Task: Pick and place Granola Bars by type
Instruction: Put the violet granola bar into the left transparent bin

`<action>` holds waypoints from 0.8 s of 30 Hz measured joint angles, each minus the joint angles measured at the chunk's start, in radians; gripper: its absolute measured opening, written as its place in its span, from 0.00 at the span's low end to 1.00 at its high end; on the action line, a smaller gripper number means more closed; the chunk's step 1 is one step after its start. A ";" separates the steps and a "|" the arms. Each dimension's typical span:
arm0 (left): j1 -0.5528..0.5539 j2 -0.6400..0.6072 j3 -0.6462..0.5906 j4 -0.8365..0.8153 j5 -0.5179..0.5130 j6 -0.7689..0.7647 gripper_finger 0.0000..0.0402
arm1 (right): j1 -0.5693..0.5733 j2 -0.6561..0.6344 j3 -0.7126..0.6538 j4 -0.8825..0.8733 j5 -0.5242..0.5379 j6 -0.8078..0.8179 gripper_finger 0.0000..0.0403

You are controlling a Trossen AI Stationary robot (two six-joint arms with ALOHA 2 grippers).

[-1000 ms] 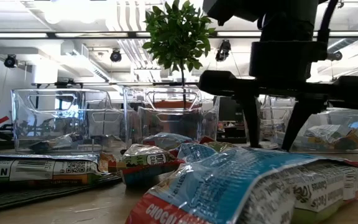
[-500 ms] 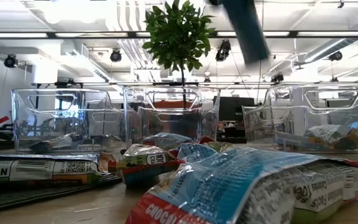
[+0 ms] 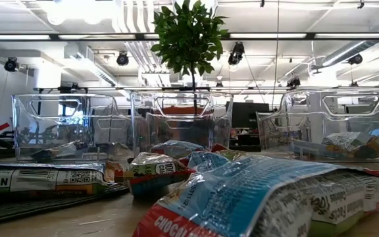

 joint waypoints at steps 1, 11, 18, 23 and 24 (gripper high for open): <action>0.002 0.000 0.000 0.003 -0.011 0.002 0.25 | -0.008 -0.009 -0.011 0.074 0.006 0.056 0.15; -0.019 0.005 0.053 0.371 -0.422 0.803 0.25 | -0.055 -0.024 -0.128 0.705 0.265 0.407 0.15; 0.011 0.006 0.119 0.408 -0.651 1.126 0.25 | -0.068 0.019 -0.141 0.889 0.303 0.532 0.15; 0.024 0.009 0.169 0.408 -0.660 1.192 0.25 | -0.085 0.026 -0.140 0.929 0.314 0.530 0.15; 0.026 0.010 0.183 0.409 -0.661 1.229 0.25 | -0.091 0.026 -0.140 0.930 0.316 0.544 0.15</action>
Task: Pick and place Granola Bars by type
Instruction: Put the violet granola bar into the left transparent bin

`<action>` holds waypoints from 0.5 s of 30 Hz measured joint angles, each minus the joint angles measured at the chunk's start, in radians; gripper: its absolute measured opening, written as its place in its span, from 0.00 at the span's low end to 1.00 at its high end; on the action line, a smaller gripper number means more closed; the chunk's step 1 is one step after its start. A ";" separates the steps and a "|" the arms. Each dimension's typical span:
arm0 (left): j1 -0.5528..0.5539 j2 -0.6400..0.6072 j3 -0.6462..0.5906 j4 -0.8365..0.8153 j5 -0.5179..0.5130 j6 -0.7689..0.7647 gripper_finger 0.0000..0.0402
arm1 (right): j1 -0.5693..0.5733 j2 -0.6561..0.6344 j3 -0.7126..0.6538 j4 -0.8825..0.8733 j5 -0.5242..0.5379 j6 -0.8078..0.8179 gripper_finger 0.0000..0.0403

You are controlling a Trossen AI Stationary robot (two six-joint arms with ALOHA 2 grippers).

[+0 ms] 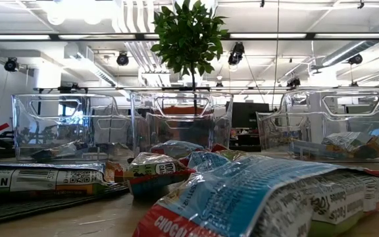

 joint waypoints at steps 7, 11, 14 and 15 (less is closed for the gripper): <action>0.027 0.002 0.071 0.000 -0.002 0.330 0.25 | -0.034 0.011 0.005 0.027 0.041 0.081 0.15; 0.064 0.002 0.094 -0.001 -0.004 0.518 0.25 | -0.054 0.020 0.007 0.040 0.056 0.133 0.15; 0.095 0.002 0.106 0.000 -0.005 0.601 0.25 | -0.065 0.027 0.008 0.053 0.077 0.166 0.14; 0.106 0.002 0.111 -0.001 -0.004 0.620 0.25 | -0.069 0.032 0.008 0.058 0.077 0.176 0.14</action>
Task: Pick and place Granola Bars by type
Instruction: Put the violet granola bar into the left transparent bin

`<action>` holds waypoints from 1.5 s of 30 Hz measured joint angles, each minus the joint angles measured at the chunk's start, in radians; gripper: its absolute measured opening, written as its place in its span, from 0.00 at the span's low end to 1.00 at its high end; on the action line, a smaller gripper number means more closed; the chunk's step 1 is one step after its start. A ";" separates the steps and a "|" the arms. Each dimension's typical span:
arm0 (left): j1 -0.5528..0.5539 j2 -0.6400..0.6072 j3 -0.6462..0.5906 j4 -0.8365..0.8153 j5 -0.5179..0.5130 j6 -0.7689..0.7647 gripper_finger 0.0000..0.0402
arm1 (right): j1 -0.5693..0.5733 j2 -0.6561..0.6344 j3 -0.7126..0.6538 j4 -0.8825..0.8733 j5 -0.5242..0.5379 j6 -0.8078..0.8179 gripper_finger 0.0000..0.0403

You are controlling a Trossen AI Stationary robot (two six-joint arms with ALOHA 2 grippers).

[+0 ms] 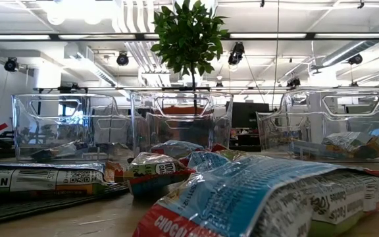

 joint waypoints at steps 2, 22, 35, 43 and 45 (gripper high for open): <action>0.025 0.000 0.004 0.001 0.001 0.026 0.25 | -0.008 0.013 0.000 0.027 0.002 0.011 0.14; 0.120 -0.006 0.007 0.008 0.005 0.094 0.25 | -0.058 0.052 0.000 0.039 0.003 0.091 0.15; 0.106 -0.007 0.074 0.004 0.007 0.079 0.25 | -0.075 0.028 0.000 0.031 -0.001 -0.045 0.14; 0.120 -0.002 0.067 0.000 0.007 0.053 0.25 | -0.075 0.029 0.000 0.028 -0.038 0.013 0.15; 0.125 -0.001 0.065 -0.001 0.008 0.039 0.25 | -0.073 0.030 0.000 0.026 -0.054 0.024 0.15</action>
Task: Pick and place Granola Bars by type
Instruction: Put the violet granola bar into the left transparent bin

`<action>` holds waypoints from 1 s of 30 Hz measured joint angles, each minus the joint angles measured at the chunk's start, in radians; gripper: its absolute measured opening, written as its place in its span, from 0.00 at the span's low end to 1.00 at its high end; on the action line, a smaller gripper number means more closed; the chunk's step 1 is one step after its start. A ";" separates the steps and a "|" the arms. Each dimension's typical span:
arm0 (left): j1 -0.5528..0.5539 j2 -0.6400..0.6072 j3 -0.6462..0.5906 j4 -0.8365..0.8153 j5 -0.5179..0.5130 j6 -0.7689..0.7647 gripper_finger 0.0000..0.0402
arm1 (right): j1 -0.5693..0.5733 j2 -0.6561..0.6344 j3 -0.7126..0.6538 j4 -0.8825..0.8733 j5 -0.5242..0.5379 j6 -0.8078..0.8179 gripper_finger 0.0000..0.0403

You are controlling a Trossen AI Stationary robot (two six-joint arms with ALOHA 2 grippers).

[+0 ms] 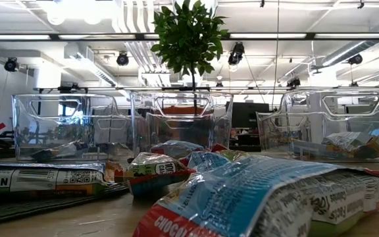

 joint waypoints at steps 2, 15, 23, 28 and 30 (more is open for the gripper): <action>0.006 0.000 0.000 0.001 0.001 -0.021 0.25 | 0.002 0.000 0.000 -0.001 -0.005 0.001 0.14; 0.033 0.000 -0.033 0.002 0.004 -0.055 0.25 | 0.021 0.002 -0.003 -0.020 -0.061 0.027 0.15; 0.033 0.000 -0.033 0.002 0.015 -0.058 0.25 | 0.020 0.002 -0.026 -0.031 -0.051 0.043 0.15; 0.032 0.000 -0.033 0.003 0.030 -0.058 0.25 | 0.005 0.002 -0.041 -0.034 -0.050 0.064 0.15; 0.033 0.000 -0.033 0.002 0.038 -0.059 0.25 | 0.002 0.002 -0.043 -0.036 -0.049 0.063 0.15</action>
